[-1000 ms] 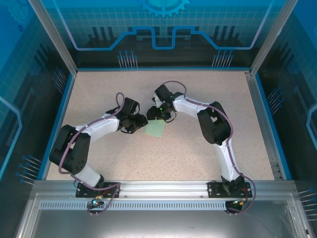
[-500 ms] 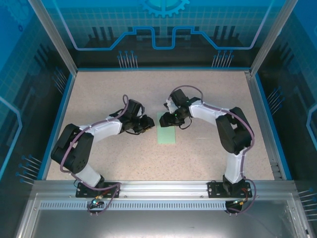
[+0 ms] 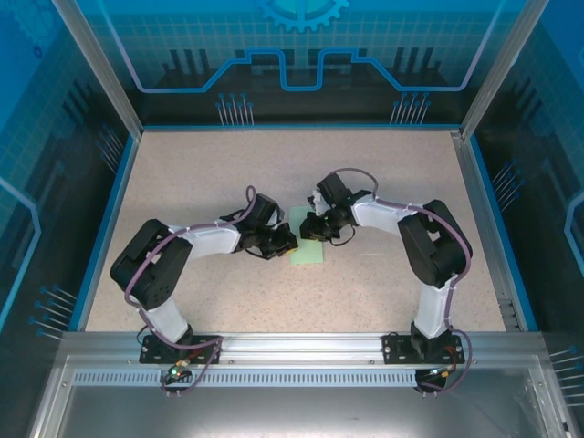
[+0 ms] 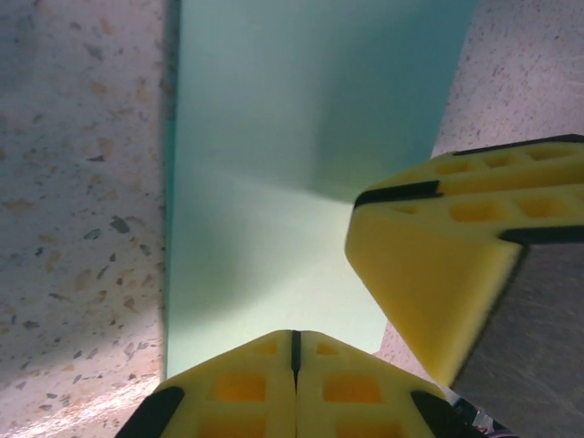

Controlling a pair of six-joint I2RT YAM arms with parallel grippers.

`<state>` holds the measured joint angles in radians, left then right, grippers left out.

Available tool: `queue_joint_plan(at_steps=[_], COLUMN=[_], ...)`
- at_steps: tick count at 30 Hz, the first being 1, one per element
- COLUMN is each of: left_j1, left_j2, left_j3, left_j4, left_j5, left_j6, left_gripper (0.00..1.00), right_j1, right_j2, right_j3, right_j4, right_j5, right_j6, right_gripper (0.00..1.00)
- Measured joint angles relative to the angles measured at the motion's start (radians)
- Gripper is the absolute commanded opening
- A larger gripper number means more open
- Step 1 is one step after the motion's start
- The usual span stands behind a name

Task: Fold a paper plane with a square sheet of paper (pick it up from the middle)
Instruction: Move the paper to the center of the table, then third fold the triangle at the center of the table.

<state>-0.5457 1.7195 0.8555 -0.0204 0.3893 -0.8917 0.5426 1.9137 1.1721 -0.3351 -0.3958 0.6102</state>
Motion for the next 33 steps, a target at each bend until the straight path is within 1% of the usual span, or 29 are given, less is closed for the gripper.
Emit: queue_joint_plan(at_steps=[7, 12, 14, 15, 17, 18, 21, 25, 26, 30, 33], left_j1=[-0.007, -0.007, -0.007, -0.007, -0.007, -0.007, -0.007, -0.007, -0.007, -0.004, 0.006], left_j2=[0.051, 0.065, 0.068, 0.068, 0.071, 0.072, 0.072, 0.068, 0.064, 0.047, 0.051], left_j3=[0.002, 0.035, 0.042, 0.044, 0.049, 0.052, 0.057, 0.068, 0.073, 0.131, 0.183], left_j4=[-0.052, -0.094, -0.103, -0.106, -0.113, -0.117, -0.122, -0.129, -0.129, -0.128, -0.120], left_j5=[-0.030, -0.039, -0.042, -0.043, -0.044, -0.044, -0.044, -0.044, -0.044, -0.044, -0.045], left_j6=[0.008, 0.011, 0.011, 0.011, 0.011, 0.011, 0.011, 0.025, 0.031, 0.035, 0.044], left_gripper=[0.02, 0.02, 0.02, 0.02, 0.02, 0.02, 0.07, 0.18, 0.19, 0.19, 0.15], right_j1=[0.000, -0.010, -0.018, -0.026, -0.046, -0.059, -0.089, -0.108, -0.107, -0.107, -0.107], right_j2=[0.038, 0.064, 0.067, 0.067, 0.063, 0.056, 0.002, -0.123, -0.149, -0.228, -0.237], right_j3=[0.005, 0.029, 0.039, 0.044, 0.047, 0.047, 0.027, -0.039, -0.057, -0.156, -0.209], right_j4=[-0.012, -0.028, -0.039, -0.042, -0.045, -0.048, -0.048, -0.044, -0.042, -0.017, -0.006], right_j5=[-0.005, 0.001, 0.007, 0.018, 0.034, 0.045, 0.090, 0.126, 0.127, 0.110, 0.078], right_j6=[-0.009, -0.026, -0.029, -0.031, -0.027, -0.024, -0.008, 0.020, 0.029, 0.072, 0.104], right_gripper=[0.18, 0.19, 0.21, 0.24, 0.31, 0.37, 0.51, 0.60, 0.62, 0.64, 0.64])
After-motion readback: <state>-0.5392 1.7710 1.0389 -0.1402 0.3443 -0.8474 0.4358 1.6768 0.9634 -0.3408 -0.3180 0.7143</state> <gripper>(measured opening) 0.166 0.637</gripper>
